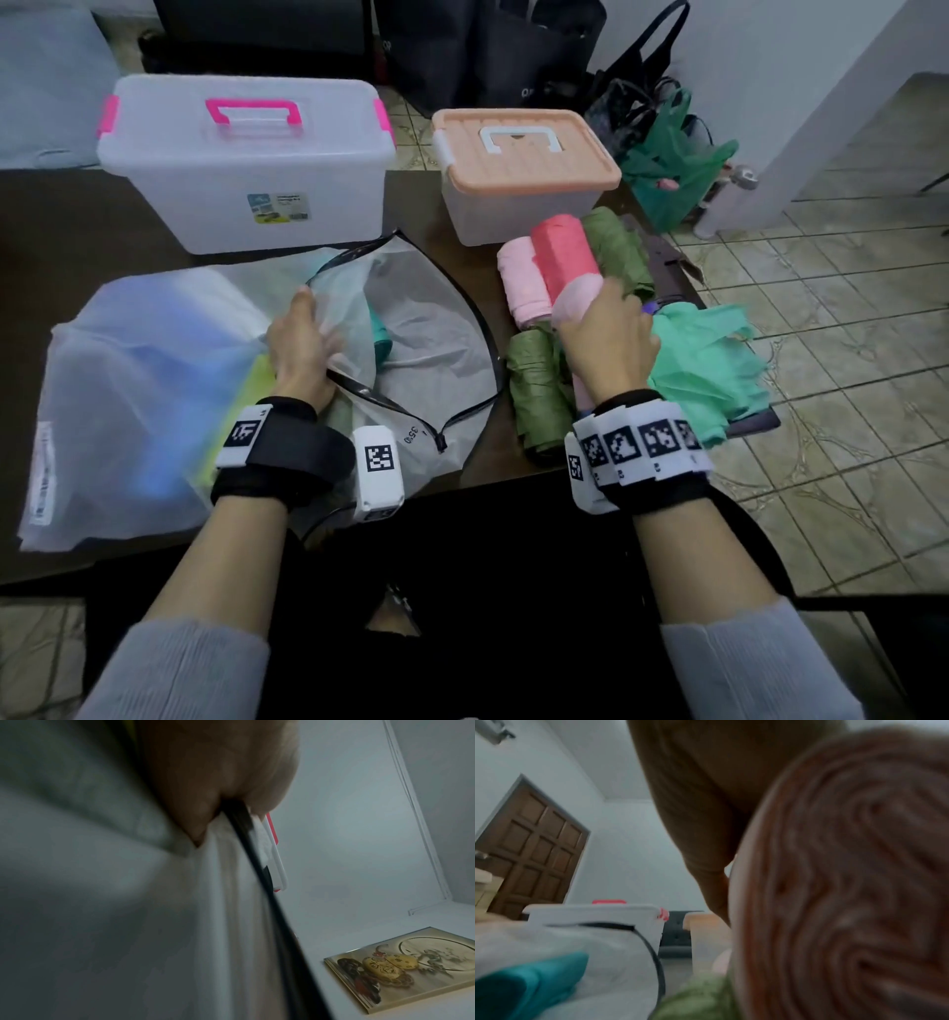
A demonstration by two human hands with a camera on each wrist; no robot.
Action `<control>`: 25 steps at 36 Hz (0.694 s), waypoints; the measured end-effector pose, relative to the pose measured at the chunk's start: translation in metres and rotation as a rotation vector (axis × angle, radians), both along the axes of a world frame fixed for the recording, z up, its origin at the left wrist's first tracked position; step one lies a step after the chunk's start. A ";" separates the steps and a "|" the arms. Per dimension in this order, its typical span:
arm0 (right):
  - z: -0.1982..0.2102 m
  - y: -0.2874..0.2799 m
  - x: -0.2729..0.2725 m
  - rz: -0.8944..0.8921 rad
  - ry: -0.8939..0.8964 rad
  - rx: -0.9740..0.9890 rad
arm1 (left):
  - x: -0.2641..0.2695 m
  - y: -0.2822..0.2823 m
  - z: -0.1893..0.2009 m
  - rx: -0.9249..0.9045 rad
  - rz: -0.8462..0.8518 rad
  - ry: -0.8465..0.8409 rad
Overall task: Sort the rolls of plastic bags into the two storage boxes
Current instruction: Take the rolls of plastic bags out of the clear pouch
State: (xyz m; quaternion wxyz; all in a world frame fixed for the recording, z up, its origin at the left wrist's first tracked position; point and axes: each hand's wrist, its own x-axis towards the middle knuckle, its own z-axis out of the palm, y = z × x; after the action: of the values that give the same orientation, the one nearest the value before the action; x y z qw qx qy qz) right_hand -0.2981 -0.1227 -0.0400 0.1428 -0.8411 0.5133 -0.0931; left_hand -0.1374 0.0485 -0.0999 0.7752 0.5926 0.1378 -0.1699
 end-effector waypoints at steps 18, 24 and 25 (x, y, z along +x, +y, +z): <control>-0.024 0.010 0.003 0.075 0.178 0.165 | 0.006 0.012 0.018 0.134 -0.245 0.028; -0.014 0.011 0.008 0.051 0.137 0.154 | 0.028 0.033 0.042 0.211 -0.233 -0.127; -0.010 0.013 0.009 0.053 0.121 0.121 | 0.032 0.037 0.045 0.206 -0.210 -0.129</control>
State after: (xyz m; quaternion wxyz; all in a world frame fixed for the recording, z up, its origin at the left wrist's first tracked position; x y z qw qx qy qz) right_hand -0.2889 -0.1094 -0.0505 0.1646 -0.8482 0.5033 -0.0070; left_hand -0.1057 0.0859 -0.0551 0.6957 0.6898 0.0416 -0.1963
